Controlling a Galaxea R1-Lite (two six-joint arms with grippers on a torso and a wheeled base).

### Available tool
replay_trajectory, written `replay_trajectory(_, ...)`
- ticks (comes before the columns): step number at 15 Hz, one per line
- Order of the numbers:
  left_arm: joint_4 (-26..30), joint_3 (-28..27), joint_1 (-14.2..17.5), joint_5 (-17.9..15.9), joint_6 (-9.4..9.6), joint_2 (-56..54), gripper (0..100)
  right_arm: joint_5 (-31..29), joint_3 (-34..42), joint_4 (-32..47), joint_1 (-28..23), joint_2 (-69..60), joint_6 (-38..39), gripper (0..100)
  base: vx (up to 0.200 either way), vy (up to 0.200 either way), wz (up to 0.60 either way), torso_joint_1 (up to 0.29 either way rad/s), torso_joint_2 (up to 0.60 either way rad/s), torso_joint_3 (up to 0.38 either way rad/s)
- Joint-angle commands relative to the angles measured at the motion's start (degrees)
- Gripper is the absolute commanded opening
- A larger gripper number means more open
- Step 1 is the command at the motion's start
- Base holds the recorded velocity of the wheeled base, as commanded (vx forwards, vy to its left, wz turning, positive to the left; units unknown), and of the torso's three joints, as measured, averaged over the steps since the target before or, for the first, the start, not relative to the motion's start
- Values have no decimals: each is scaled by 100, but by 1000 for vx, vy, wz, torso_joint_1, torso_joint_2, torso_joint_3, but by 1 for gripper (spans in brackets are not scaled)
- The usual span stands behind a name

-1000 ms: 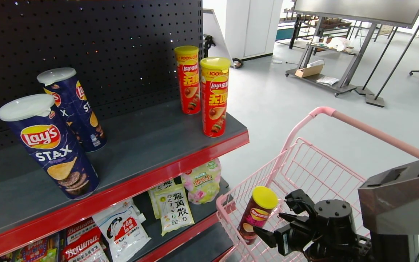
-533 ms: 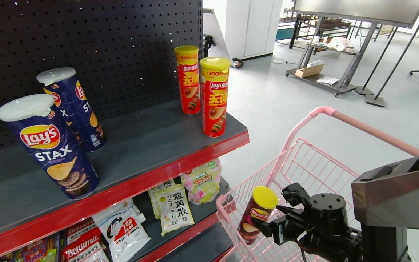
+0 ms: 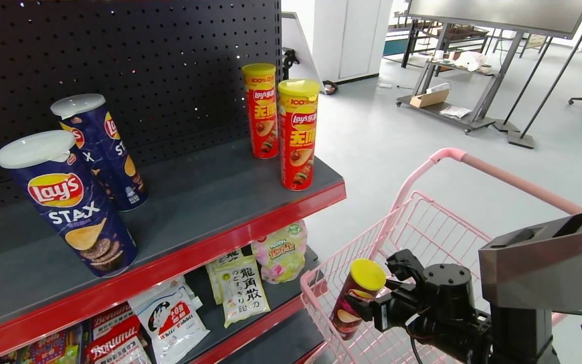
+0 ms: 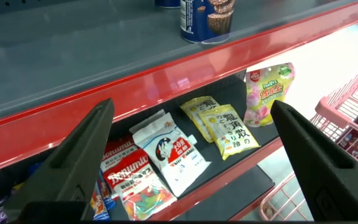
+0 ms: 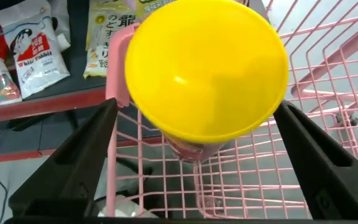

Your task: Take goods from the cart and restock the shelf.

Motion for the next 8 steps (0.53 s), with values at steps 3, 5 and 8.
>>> replay_trajectory(3,2,1,-2,1,0,2,100,4,-207,-6,-119,144,-56,100,0,0,0,0,0,0)
replay_trajectory(5,2,1,-2,1,0,2,100,4,-225,-6,-111,144,-56,100,0,0,0,0,0,0)
replay_trajectory(8,2,1,7,1,8,2,100,4,-321,-6,-93,162,-100,100,0,0,0,0,0,0)
